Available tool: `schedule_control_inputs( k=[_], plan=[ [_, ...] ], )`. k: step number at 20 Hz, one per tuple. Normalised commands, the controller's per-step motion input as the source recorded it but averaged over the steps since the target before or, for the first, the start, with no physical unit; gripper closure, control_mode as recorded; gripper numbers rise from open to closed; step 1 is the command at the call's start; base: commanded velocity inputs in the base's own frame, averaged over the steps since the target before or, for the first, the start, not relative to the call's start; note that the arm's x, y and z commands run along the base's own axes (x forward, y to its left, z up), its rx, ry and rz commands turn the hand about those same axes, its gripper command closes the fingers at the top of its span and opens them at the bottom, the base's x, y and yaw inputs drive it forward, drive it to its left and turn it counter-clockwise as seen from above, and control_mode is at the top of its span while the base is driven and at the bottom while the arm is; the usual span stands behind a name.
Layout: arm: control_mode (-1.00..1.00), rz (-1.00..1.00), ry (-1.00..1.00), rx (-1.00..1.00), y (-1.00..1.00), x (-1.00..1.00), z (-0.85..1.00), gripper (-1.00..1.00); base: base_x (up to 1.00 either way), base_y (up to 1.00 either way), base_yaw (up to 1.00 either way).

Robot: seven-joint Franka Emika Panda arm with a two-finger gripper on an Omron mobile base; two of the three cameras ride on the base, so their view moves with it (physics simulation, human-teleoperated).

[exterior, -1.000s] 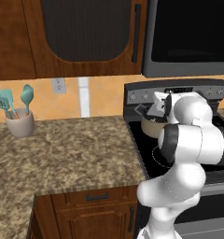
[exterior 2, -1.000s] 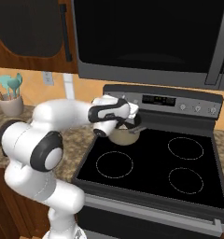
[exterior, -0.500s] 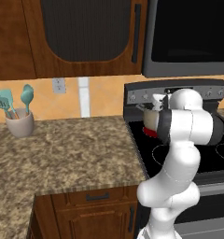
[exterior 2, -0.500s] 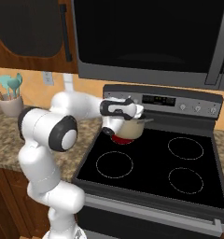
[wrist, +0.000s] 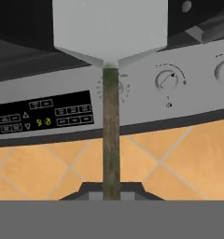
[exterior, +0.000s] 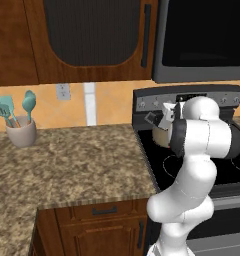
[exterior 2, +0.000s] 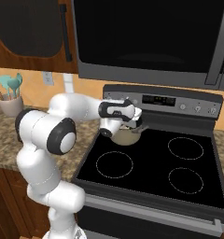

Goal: Put the garlic and lemon wedge in the pot. Retrieve the spatula and lightly stir the vegetables in the pot.

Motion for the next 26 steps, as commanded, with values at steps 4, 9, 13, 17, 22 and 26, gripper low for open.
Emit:
schedule_control_inputs(
  k=[4, 9, 13, 17, 22, 26],
  plan=[
    [-1.00, -0.01, -0.01, 0.07, 0.31, -0.09, 0.34, 1.00, 0.00, 0.00, 0.00],
    [-1.00, -0.04, 0.05, 0.03, 0.14, 0.04, -0.25, 1.00, 0.00, 0.00, 0.00],
    [-1.00, -0.04, 0.03, 0.00, 0.00, -0.02, -0.40, 1.00, 0.00, 0.00, 0.00],
    [-1.00, -0.04, 0.03, 0.00, 0.01, -0.06, -0.47, 1.00, 0.00, 0.00, 0.00],
    [-1.00, -0.02, -0.12, 0.07, 0.15, -0.65, 0.77, 1.00, 0.00, 0.00, 0.00],
    [-1.00, -0.05, -0.07, 0.04, 0.14, -0.51, 0.74, 1.00, 0.00, 0.00, 0.00]
  ],
)
